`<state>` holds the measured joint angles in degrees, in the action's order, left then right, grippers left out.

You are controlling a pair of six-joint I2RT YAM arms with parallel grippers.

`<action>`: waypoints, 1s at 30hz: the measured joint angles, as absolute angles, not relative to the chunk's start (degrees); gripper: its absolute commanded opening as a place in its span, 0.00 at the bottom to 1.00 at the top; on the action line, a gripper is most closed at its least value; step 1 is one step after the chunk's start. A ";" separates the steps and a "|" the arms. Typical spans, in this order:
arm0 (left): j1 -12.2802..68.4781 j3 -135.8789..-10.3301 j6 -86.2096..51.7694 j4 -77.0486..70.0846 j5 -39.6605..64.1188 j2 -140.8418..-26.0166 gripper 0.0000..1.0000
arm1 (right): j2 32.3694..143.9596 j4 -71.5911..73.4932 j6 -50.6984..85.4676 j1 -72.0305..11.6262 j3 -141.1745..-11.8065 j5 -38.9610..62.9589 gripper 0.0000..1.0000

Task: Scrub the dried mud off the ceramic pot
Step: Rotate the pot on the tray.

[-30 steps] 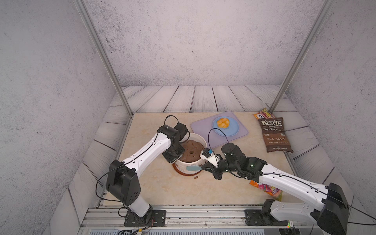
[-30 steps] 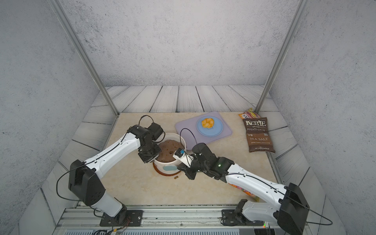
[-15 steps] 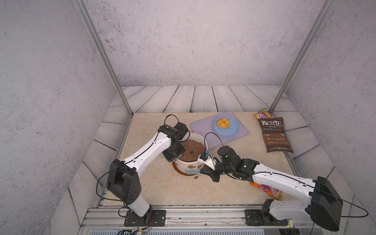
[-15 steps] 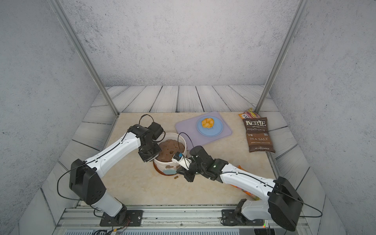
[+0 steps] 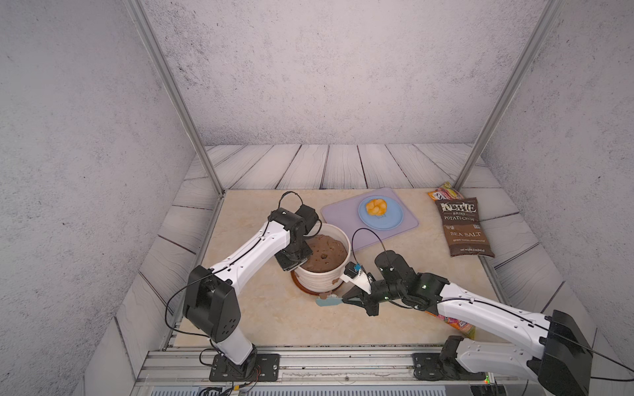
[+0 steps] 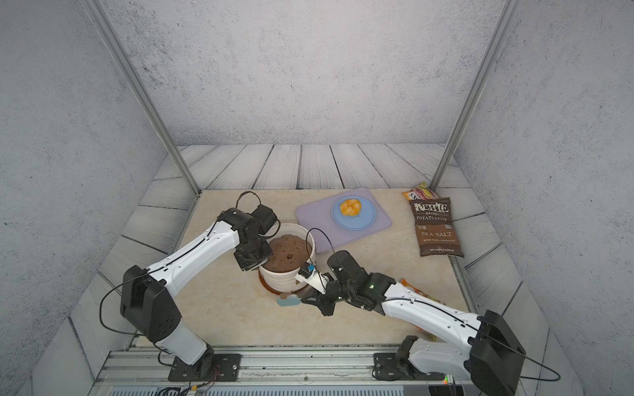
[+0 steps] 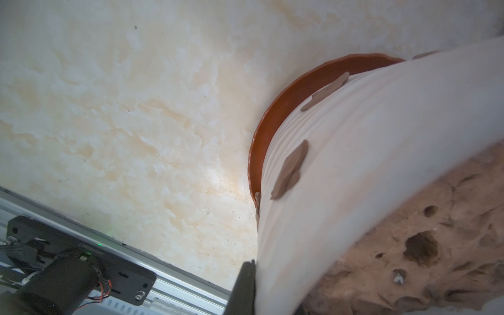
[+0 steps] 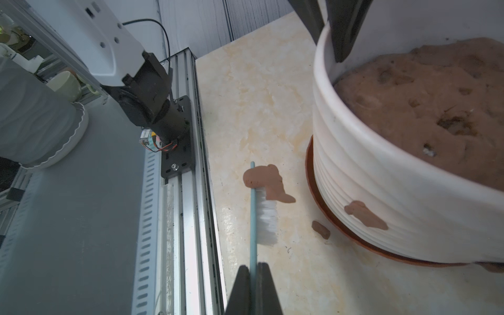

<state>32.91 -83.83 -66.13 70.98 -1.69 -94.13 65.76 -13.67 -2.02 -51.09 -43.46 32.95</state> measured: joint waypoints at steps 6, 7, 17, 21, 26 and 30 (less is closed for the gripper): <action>32.91 -85.17 -62.89 71.07 -4.05 -95.42 0.00 | 67.16 -15.20 -1.28 -51.09 -45.36 37.91 0.00; 32.91 -85.34 -62.41 71.07 -4.36 -95.55 0.00 | 67.42 -15.38 -1.02 -51.09 -45.36 38.48 0.00; 32.34 -85.73 -54.89 68.45 -6.48 -96.07 0.00 | 67.81 -18.96 -2.94 -51.03 -46.98 33.52 0.00; 32.14 -85.73 -51.77 67.18 -6.83 -96.23 0.00 | 67.35 -19.09 -6.61 -50.50 -48.86 29.61 0.00; 31.88 -85.73 -48.66 66.00 -6.90 -96.33 0.00 | 67.57 -18.96 -11.22 -49.04 -49.34 26.20 0.00; 31.83 -85.73 -46.39 65.60 -7.01 -96.36 0.00 | 69.17 -17.96 -12.75 -46.63 -49.45 25.78 0.00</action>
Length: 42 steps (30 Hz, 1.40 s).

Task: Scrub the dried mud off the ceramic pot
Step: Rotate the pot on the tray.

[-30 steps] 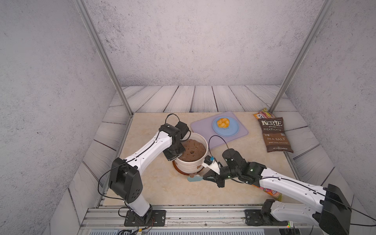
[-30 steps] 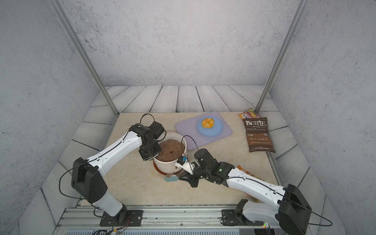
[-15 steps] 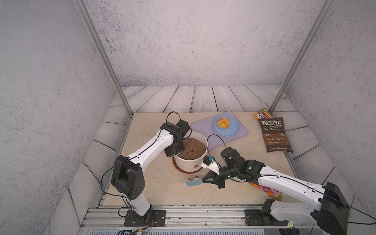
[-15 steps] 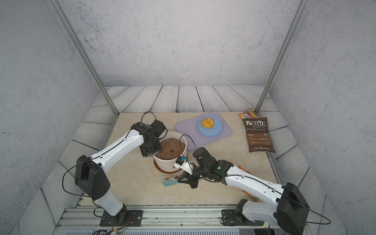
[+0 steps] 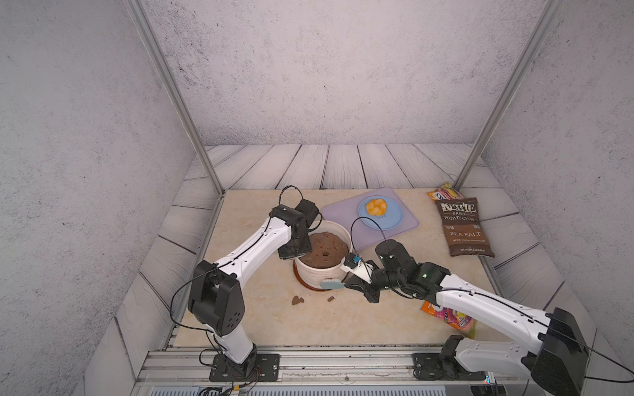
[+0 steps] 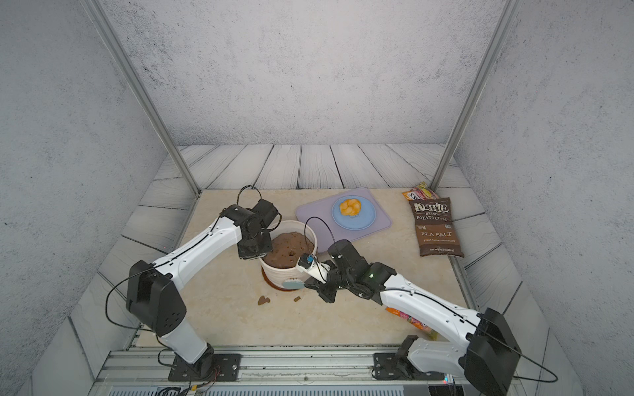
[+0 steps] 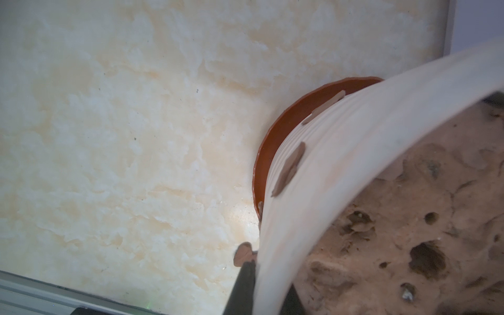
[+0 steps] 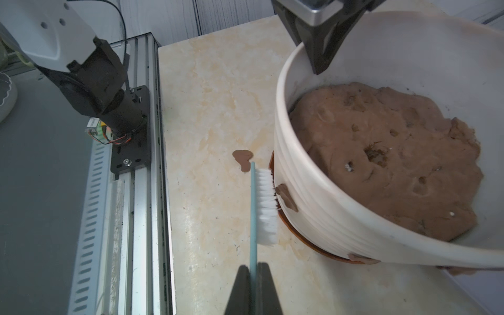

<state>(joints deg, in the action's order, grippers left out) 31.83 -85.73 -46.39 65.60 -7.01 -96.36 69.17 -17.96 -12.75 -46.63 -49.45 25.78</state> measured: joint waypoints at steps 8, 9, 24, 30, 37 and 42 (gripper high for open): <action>31.51 -85.73 -42.87 64.51 -6.92 -96.42 0.00 | 71.79 -14.70 -12.88 -44.91 -49.45 26.83 0.00; 31.51 -85.73 -42.70 64.42 -6.92 -96.42 0.00 | 72.10 -14.15 -12.86 -44.93 -49.43 26.81 0.00; 31.24 -85.73 -40.34 63.66 -6.76 -96.49 0.00 | 75.85 -9.76 -12.71 -45.12 -43.88 25.36 0.00; 31.24 -85.82 -38.30 63.37 -6.79 -96.60 0.00 | 75.02 -9.65 -11.75 -45.78 -41.52 25.63 0.00; 31.07 -87.99 -33.67 63.92 -7.03 -98.32 0.00 | 70.30 -10.68 -8.56 -48.88 -42.11 30.41 0.00; 30.87 -90.02 -29.36 63.29 -7.33 -99.90 0.00 | 68.53 -13.54 -8.05 -49.82 -44.31 33.54 0.00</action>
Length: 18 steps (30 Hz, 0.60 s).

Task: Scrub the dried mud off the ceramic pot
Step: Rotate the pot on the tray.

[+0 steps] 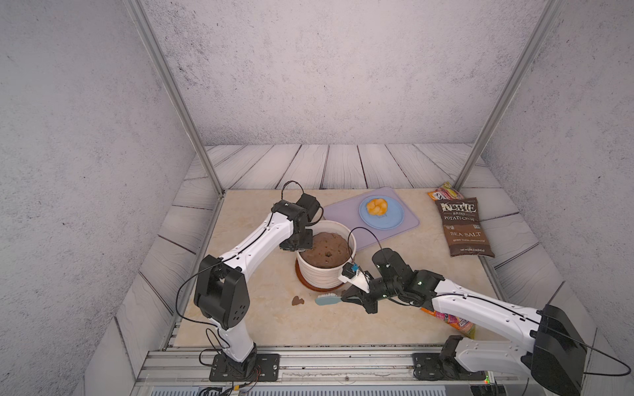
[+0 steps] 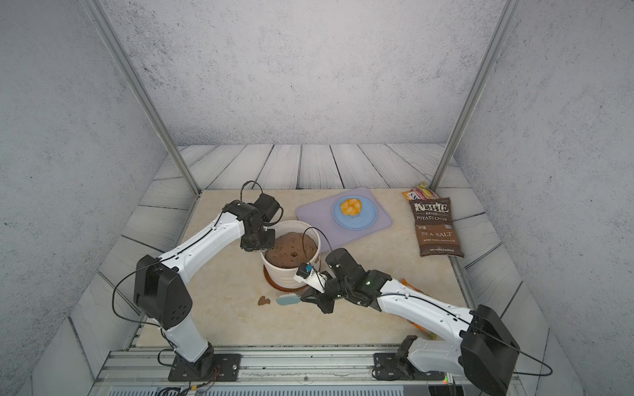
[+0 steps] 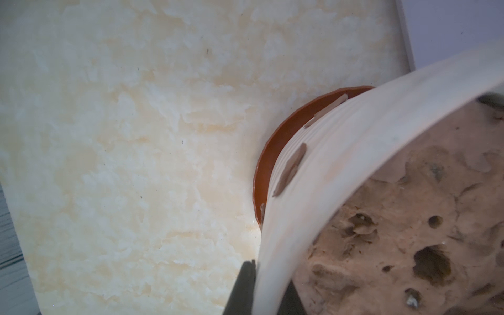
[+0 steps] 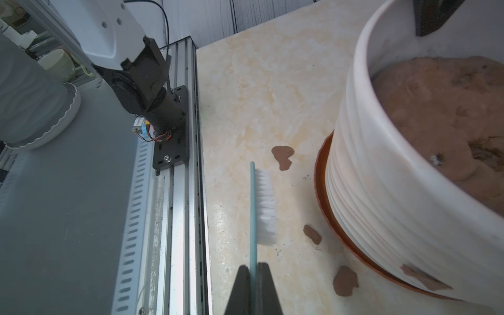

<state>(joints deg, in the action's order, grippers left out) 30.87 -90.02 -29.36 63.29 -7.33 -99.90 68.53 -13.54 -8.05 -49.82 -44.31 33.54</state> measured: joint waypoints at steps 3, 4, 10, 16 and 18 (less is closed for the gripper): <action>30.85 -90.52 -27.77 62.94 -7.33 -100.22 0.00 | 67.83 -15.16 -8.14 -49.82 -45.41 34.00 0.00; 30.85 -90.67 -27.35 62.87 -7.33 -100.29 0.00 | 67.81 -15.53 -8.19 -49.82 -45.71 34.02 0.00; 30.87 -91.26 -26.79 63.09 -7.22 -100.53 0.03 | 67.79 -16.95 -8.64 -49.82 -46.57 33.89 0.00; 30.87 -91.35 -27.18 63.51 -7.07 -100.53 0.09 | 67.79 -17.17 -8.80 -49.82 -46.68 32.95 0.00; 30.87 -91.37 -27.35 63.64 -7.07 -100.53 0.10 | 67.79 -17.19 -8.82 -49.82 -46.72 32.60 0.00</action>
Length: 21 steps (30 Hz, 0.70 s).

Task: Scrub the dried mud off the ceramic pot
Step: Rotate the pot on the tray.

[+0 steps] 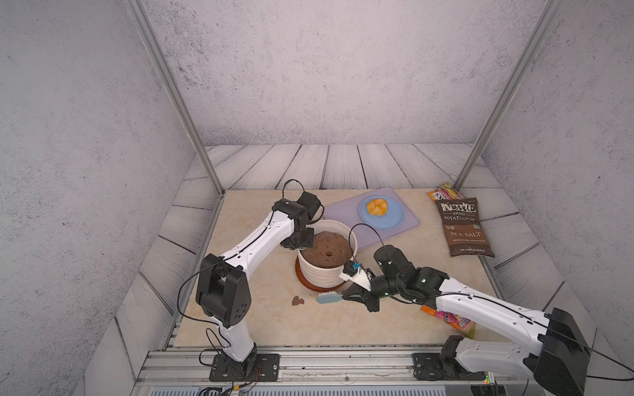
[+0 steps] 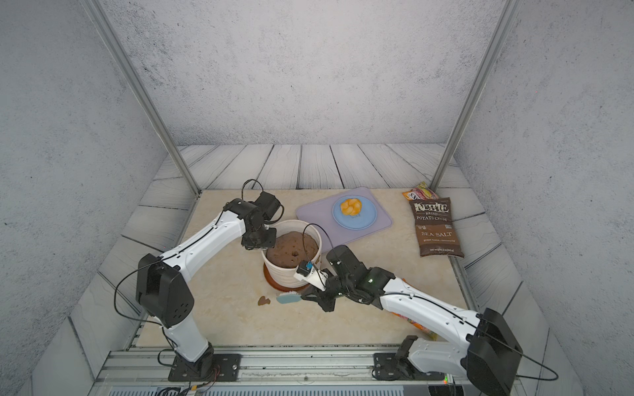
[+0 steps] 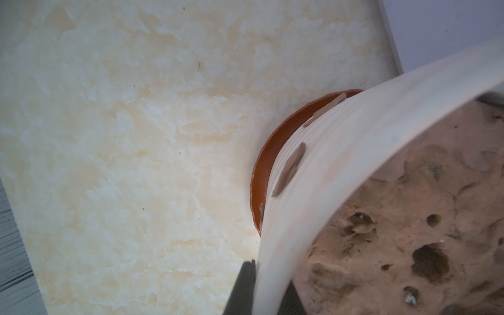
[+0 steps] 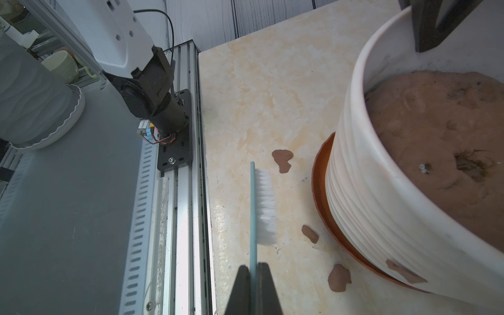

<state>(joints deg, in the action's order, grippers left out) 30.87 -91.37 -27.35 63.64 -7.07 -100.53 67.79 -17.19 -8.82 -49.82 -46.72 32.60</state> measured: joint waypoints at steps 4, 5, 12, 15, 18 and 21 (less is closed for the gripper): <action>30.87 -91.35 -27.51 63.81 -7.05 -100.53 0.13 | 67.79 -17.30 -8.82 -49.82 -47.20 32.12 0.00; 30.87 -91.35 -27.62 63.83 -7.05 -100.53 0.14 | 67.79 -17.28 -8.82 -49.82 -47.31 31.88 0.00; 30.87 -91.42 -26.81 66.00 -8.19 -99.53 0.36 | 67.79 -17.32 -8.82 -49.82 -47.31 31.11 0.00; 30.83 -91.53 -26.89 66.63 -8.36 -98.43 0.43 | 67.79 -17.34 -8.84 -49.82 -47.31 30.94 0.00; 30.70 -91.64 -27.40 67.29 -8.32 -97.62 0.53 | 67.68 -17.41 -8.86 -49.82 -47.31 30.52 0.00; 30.59 -91.74 -29.28 68.16 -8.29 -96.92 0.66 | 67.13 -17.74 -8.93 -49.80 -47.31 29.80 0.00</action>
